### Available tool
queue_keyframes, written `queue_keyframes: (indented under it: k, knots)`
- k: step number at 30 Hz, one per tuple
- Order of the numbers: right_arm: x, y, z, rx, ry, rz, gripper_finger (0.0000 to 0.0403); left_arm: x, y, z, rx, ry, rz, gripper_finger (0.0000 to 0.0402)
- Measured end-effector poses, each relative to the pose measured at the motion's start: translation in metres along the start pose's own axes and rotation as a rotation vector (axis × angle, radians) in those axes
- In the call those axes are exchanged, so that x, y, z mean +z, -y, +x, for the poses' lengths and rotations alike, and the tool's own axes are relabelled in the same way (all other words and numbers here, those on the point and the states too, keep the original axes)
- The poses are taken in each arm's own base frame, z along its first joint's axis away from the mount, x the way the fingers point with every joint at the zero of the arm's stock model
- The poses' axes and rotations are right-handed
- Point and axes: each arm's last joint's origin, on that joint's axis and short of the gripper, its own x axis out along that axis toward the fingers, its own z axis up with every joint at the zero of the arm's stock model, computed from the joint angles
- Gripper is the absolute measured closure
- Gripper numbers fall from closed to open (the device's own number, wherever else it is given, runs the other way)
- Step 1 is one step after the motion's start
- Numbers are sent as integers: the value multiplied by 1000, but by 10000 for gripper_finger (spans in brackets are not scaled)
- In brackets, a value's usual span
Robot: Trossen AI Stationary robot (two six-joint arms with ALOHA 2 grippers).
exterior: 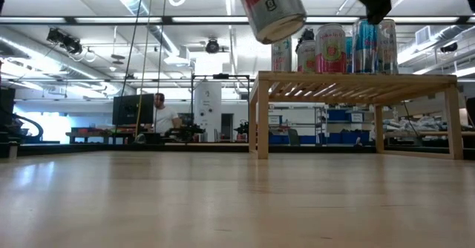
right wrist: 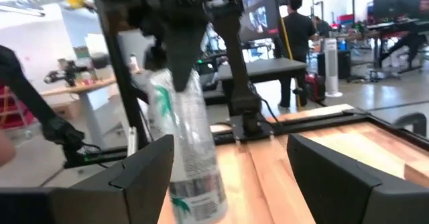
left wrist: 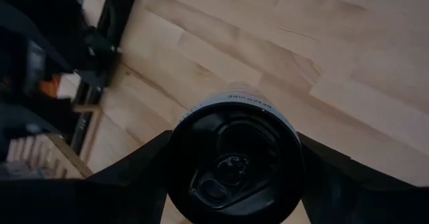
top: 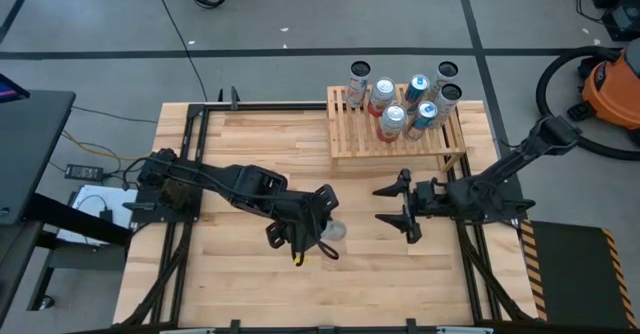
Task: Place canned beverage on shelf
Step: Put the white-pink soda can on the shelf aligned with the other white-pink soda can
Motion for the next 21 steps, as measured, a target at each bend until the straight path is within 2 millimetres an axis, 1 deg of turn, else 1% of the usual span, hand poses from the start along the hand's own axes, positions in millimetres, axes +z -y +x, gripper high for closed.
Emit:
queue_keyframes:
  k: [2,7,12,15,21]
  knots:
    - [-5,2,5,1,-10,0,103,1,-1,0,9,9,25,136]
    - [-12,5,17,64,9,14,104,4,-5,0,48,40,71,136]
    - [-21,12,28,60,31,24,104,7,-8,-1,87,70,85,136]
    - [-25,15,35,92,43,33,104,9,-10,-1,112,89,84,136]
    - [-25,12,61,131,30,1,104,9,-13,-1,119,103,79,136]
